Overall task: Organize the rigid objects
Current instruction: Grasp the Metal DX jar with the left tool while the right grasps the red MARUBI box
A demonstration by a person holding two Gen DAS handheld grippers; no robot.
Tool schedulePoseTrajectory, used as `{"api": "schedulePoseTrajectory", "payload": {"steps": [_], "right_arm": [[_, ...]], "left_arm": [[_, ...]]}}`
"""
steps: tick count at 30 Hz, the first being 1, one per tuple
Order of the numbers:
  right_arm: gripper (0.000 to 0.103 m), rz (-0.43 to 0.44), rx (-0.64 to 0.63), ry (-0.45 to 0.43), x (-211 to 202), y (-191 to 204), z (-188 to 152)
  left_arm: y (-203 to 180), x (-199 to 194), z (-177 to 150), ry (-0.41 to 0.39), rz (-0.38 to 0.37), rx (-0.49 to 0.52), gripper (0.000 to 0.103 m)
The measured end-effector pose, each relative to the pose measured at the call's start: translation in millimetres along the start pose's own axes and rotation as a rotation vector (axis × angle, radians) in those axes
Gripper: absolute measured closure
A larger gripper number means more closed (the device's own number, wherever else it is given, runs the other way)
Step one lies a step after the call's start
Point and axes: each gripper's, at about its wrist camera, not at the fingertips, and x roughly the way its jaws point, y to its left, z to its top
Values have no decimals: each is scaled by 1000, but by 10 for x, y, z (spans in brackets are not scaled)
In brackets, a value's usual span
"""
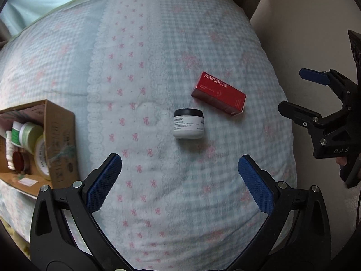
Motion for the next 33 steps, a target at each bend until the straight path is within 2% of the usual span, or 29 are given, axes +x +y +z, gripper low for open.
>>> {"api": "schedulePoseTrajectory", "payload": {"steps": [7,9,15,18,20,22,24,26,33], "right_arm": [[6,58,-142,46,711,-76,-6],[17,77,-183,62,888,-50,-42],[28,112,-260,74,1267,12,-64],[31,120,-298,77,1408,84,-28],[36,127,-323,77,1470,141,-2],[41,130,-348,78,1519,193,21],[55,132,-367,80,1550,233,43],[63,124,-370,71,1549,248,61],[64,104,-352,76,1559,282,75]], "left_arm": [[-20,794,204,56,-17,-35,1],[2,960,240,71,-22,-48,3],[24,1300,329,111,-31,-64,12],[44,1377,367,116,-38,-82,17],[55,1409,388,118,-42,-89,25],[37,1431,418,118,-64,-82,37],[4,1418,430,114,-78,-59,50],[-42,1417,444,112,-59,-29,50],[9,1365,414,100,-56,-40,50]]}}
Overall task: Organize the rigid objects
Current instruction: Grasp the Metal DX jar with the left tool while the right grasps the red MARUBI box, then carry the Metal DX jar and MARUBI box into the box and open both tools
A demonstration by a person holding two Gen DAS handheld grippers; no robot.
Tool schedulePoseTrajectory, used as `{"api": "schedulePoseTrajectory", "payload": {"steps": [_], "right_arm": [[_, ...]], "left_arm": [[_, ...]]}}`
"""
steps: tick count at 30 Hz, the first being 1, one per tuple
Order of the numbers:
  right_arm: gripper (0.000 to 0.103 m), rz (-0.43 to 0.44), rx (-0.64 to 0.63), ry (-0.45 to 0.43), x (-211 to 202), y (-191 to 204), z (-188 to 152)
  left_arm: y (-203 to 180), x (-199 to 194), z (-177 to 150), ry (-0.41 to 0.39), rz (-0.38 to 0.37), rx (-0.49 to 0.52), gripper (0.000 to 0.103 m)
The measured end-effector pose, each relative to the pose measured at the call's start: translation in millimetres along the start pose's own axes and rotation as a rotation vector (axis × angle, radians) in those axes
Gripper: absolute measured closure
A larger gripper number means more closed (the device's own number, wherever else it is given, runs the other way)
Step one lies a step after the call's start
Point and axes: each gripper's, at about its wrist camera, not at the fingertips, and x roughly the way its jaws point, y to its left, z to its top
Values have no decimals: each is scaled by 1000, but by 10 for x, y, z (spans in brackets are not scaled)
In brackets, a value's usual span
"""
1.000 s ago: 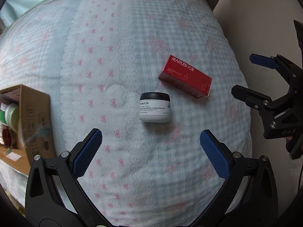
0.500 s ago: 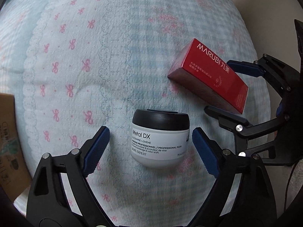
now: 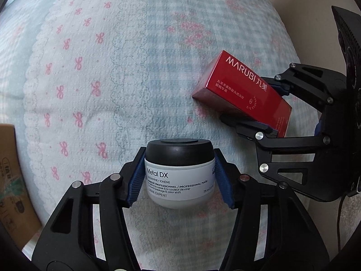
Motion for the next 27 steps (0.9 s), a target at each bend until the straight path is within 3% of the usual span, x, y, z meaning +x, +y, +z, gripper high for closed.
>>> {"api": "schedulePoseTrajectory", "payload": {"steps": [13,22,27], "right_arm": [[64,-32,189,-18,-444,86,48],[64,-97,376,-61,-1407,240,226],[64,-138,452,-95,-2059,516,456]], "left_arm": [[232,-590,-86,-50,1,-28,50],[191,-1533,-243,-141,-21,-28,50],[240,-2148,-323,-209,-42,-27,50]]}}
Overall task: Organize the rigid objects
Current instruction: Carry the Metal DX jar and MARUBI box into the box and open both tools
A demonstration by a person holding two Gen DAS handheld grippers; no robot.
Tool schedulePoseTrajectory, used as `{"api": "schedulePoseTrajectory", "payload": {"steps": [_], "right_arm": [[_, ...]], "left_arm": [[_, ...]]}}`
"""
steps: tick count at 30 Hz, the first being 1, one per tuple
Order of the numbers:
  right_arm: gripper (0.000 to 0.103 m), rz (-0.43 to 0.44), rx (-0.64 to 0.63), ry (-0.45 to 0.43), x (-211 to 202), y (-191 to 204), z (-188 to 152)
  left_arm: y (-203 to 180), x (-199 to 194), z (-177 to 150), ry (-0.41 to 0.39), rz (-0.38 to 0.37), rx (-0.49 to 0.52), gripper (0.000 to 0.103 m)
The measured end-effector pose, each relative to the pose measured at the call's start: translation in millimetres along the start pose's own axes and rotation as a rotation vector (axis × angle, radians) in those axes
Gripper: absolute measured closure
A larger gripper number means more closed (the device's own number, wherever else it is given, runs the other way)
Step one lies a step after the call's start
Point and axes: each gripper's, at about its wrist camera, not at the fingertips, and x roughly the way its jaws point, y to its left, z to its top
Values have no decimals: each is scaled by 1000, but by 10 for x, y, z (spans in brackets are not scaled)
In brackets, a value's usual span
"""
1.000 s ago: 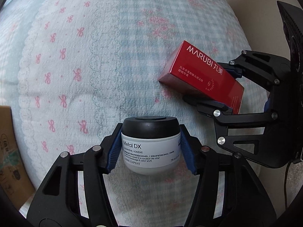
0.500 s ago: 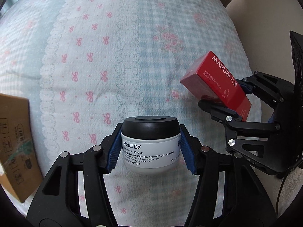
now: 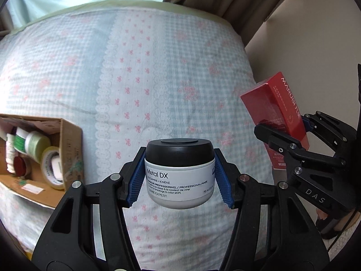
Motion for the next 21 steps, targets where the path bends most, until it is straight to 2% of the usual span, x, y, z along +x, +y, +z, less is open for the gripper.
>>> {"api": "schedulePoseTrajectory", "payload": {"steps": [3,6,9,16,21], "right_arm": [[64,-11,39,-22,-331,217,101],[64,-75,34,-19,-565,545,166],[64,-69,61,-21,-736,846,180],[64,-63,154,-35,-910,1610,208],[64,-43,278,-40,-927,2130,273]], "left_arm": [[75,-376,-23,-46,7,19,50],[246,-695,-61,-77,-1,13,50],[486,-999,-133,-100,5,8,50],[1243,-1571,-362,-123,3,33,50],[1906,-1824,-524,-111,-1,67,50]]}}
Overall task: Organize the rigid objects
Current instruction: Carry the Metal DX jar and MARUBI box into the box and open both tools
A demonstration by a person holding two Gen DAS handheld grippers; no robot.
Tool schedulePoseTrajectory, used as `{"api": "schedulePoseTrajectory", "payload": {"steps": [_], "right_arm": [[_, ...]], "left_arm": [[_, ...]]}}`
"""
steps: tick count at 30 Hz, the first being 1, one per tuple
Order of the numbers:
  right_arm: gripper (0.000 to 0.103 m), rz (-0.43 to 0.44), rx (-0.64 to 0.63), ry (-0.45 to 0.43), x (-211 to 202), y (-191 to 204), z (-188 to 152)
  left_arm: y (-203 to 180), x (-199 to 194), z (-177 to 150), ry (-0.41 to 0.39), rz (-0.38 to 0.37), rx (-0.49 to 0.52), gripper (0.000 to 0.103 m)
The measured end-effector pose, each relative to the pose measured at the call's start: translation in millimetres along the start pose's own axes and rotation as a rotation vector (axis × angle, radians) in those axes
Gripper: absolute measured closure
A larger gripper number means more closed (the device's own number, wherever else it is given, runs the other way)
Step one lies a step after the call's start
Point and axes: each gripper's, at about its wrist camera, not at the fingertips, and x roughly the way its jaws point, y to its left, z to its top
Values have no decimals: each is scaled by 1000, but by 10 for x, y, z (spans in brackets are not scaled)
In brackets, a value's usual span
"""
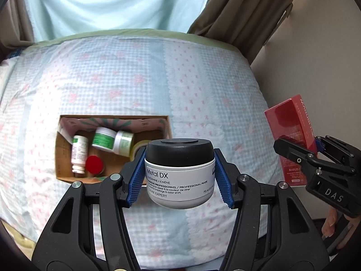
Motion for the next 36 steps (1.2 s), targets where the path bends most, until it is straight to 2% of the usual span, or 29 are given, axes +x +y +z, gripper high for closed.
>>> {"api": "schedulePoseTrajectory", "payload": {"steps": [8,12,18,26,36], "right_arm": [[64,0,174,40,257,780,-41],[64,8,251,63,433,1036,-33],[64,17,289,104,704,1326,1],[64,22,363,170,1283,1307,108],[64,12,466,306,2134,1009,180]], "left_arm": [[1018,-233,-138,45,-17,31,50],[1429,-209,-110,74,-18,35,50],[1876,-56,-4,91,-1,39,50],[2207,450,155,148,31,40,50],[2413,1374,381,277,46,36,50]]}}
